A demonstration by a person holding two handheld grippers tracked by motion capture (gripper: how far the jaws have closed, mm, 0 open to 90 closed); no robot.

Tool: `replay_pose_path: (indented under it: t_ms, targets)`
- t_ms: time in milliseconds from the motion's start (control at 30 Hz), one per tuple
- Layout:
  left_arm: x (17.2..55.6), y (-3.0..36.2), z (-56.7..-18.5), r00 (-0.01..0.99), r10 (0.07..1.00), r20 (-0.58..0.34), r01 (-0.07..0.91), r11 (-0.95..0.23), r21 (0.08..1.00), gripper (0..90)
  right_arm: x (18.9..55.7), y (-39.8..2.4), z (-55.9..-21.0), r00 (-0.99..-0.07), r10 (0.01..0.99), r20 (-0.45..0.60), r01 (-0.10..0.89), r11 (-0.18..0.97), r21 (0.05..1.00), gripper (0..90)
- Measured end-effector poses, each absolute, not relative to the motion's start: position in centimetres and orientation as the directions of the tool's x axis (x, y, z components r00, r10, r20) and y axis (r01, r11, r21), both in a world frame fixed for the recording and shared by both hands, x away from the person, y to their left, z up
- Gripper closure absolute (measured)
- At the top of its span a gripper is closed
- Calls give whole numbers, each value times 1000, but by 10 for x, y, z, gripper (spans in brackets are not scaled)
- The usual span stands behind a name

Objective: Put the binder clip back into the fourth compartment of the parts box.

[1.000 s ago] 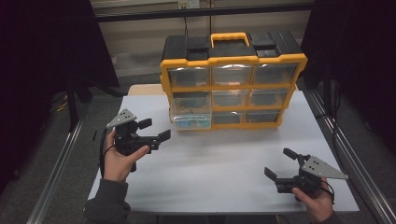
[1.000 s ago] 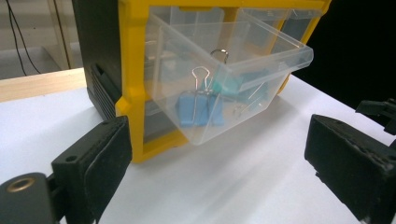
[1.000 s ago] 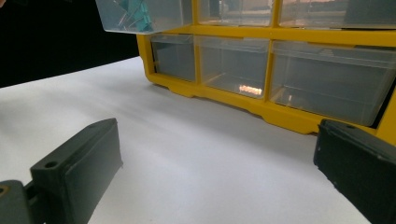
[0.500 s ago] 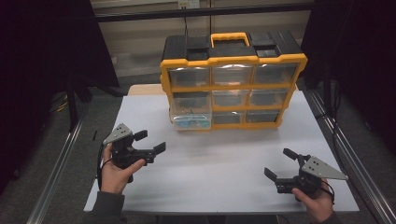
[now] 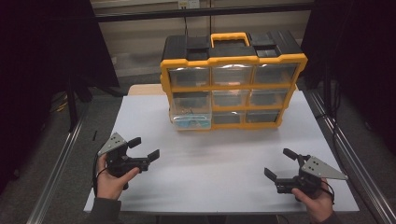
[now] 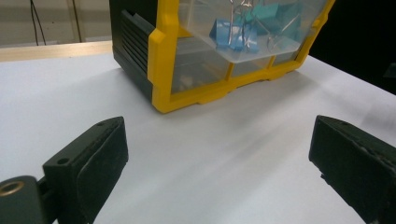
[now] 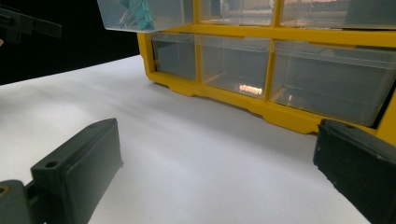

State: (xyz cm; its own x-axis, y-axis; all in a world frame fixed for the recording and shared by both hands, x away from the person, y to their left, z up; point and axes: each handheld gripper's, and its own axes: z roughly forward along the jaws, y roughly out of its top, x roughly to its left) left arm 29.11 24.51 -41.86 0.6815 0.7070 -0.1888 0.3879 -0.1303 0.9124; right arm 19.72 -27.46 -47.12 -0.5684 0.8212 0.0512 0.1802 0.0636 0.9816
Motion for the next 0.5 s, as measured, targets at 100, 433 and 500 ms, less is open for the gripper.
replay_pose_path:
  t_ms: [100,433,500]
  targets:
    - [289,248,-422,676,712,-191,395,-132,909,47,197,-275,-471,-568,822,52,179,61,982,5]
    - [285,258,-430,656,731,-187,394,-121,911,46,197,-275,-471,-568,821,52,179,62,982,5]
    - [285,258,-432,662,726,-186,388,-120,914,46,197,-275,-471,-570,820,49,178,65,982,5]
